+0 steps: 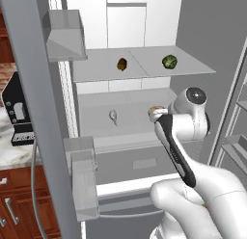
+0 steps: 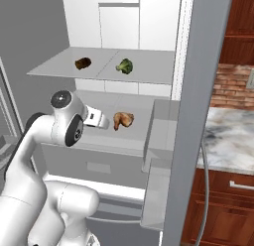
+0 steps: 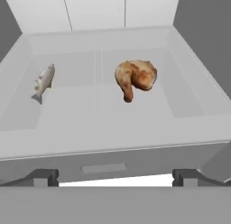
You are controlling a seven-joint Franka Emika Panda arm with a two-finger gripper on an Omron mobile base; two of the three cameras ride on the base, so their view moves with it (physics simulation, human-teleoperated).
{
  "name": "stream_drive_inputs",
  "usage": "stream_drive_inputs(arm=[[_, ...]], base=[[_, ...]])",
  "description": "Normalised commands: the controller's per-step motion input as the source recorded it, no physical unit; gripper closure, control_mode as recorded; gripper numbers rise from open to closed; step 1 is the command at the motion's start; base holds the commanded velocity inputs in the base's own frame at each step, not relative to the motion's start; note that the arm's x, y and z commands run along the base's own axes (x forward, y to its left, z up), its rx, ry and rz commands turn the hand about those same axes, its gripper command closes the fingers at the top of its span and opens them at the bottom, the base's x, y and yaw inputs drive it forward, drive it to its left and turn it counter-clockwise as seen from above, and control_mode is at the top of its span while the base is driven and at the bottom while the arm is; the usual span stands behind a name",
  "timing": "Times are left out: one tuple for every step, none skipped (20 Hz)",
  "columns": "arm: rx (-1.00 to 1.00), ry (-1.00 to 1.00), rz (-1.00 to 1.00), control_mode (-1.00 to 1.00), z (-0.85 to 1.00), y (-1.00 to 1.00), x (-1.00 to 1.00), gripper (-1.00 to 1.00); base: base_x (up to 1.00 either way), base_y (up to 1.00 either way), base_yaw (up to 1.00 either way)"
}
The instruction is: Gather the broccoli and sweet potato from the fridge and place them on a tray on the dining counter. Then gather the chicken drumstick and fish from the fridge and place them on the other tray.
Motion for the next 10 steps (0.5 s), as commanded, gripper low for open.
stream_drive_inputs(arm=[[0.0,0.0,0.0,-1.0,-0.11,-0.09,0.27,-1.0],[0.0,0.0,0.0,-1.0,-0.1,-0.13,0.35,-1.0],[0.0,0.0,0.0,-1.0,0.0,-0.22,0.41,-1.0],[0.0,0.0,0.0,-1.0,0.0,-0.24,0.49,-1.0],[0.0,0.02,0.0,-1.0,0.0,-0.26,0.49,-1.0],[0.01,0.03,0.0,-1.0,0.0,-0.24,0.44,-1.0],[0.03,0.05,0.0,-1.0,0.0,-0.24,0.41,-1.0],[0.03,0.06,0.0,-1.0,0.0,-0.2,0.41,-1.0],[0.03,0.06,-0.01,-1.0,0.0,-0.15,0.42,-1.0],[0.0,0.07,-0.03,-1.0,0.0,-0.09,0.43,-1.0]], base=[[0.0,0.0,0.0],[0.0,0.0,0.0],[0.0,0.0,0.0],[0.0,0.0,0.0],[0.0,0.0,0.0],[0.0,0.0,0.0],[0.0,0.0,0.0],[0.0,0.0,0.0],[0.0,0.0,0.0],[0.0,0.0,0.0]])
